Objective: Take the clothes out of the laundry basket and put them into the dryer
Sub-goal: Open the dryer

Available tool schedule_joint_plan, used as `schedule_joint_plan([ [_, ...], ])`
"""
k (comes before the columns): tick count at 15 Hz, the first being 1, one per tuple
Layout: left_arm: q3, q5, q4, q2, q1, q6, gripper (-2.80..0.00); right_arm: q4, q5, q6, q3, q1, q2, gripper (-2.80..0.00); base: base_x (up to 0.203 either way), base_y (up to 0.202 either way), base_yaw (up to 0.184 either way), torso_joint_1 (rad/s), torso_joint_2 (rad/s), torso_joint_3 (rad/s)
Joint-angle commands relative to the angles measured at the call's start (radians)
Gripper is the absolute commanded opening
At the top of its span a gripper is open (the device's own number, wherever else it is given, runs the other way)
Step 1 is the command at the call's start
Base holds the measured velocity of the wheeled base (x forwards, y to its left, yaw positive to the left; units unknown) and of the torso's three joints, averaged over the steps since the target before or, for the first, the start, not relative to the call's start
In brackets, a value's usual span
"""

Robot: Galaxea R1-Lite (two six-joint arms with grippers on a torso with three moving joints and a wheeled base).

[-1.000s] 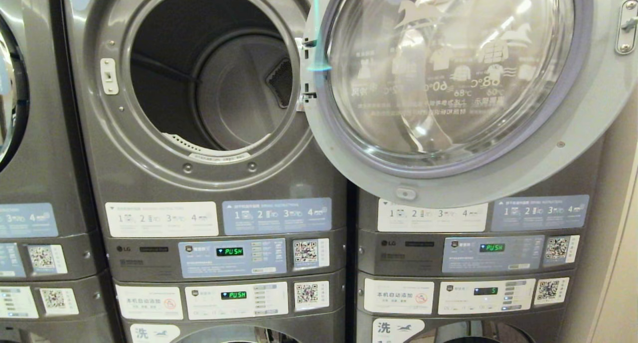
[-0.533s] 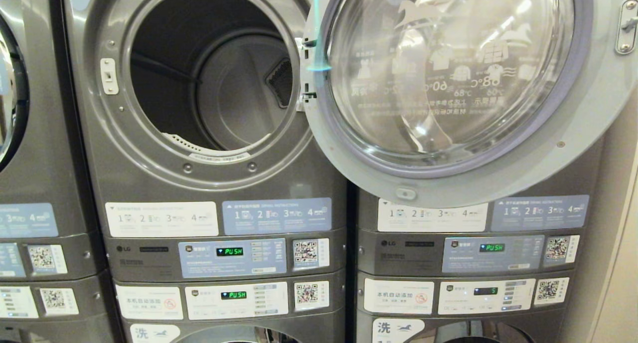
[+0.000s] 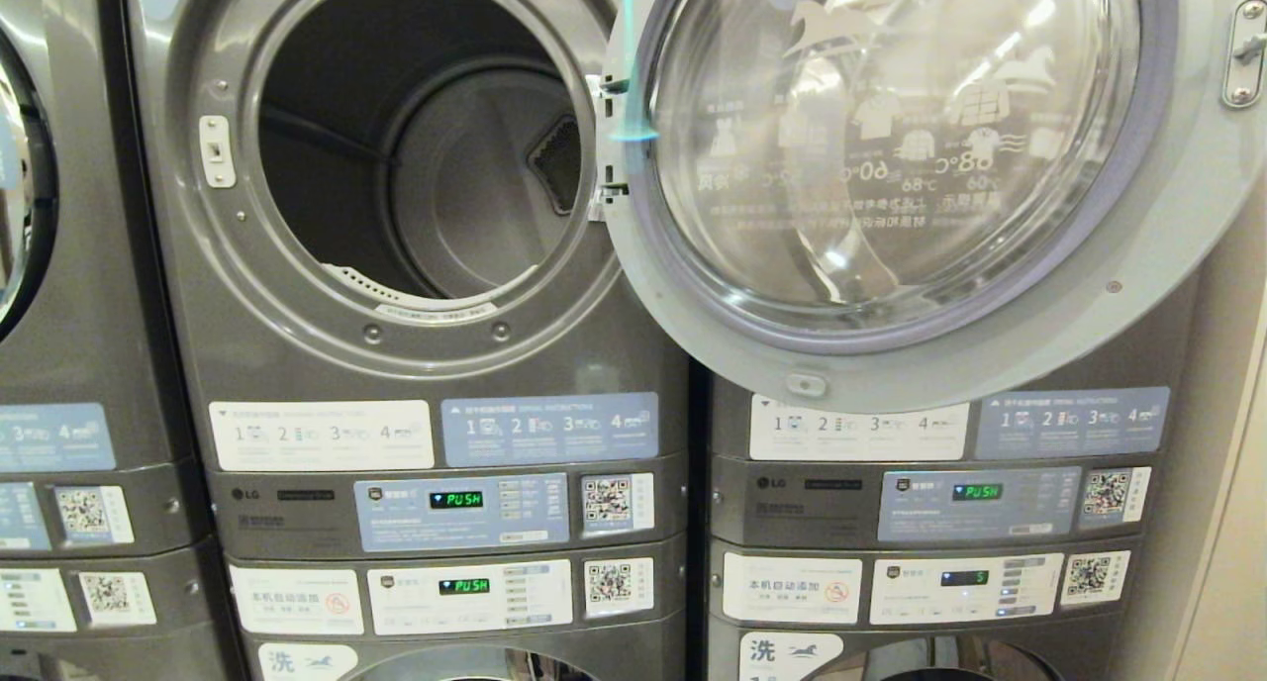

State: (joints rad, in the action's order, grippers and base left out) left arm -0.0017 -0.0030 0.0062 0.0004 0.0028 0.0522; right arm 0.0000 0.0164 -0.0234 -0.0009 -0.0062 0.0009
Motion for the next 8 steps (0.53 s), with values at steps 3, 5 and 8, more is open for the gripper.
schedule_joint_plan([
  [3, 0.0, 0.0, 0.0, 0.0, 0.0, 0.0, -2.8, 0.0, 0.0, 0.0, 0.001, 0.0, 0.001, 0.0, 0.0, 0.0, 0.0, 0.0, 0.0, 0.0],
  [5, 0.0, 0.0, 0.0, 0.0, 0.0, 0.0, -2.8, 0.0, 0.0, 0.0, 0.001, 0.0, 0.001, 0.0, 0.0, 0.0, 0.0, 0.0, 0.0, 0.0],
  [8, 0.0, 0.0, 0.0, 0.0, 0.0, 0.0, -2.8, 0.0, 0.001, -0.002, 0.001, 0.0, 0.0, 0.0, 0.0, 0.0, 0.0, 0.0, 0.0, 0.0],
])
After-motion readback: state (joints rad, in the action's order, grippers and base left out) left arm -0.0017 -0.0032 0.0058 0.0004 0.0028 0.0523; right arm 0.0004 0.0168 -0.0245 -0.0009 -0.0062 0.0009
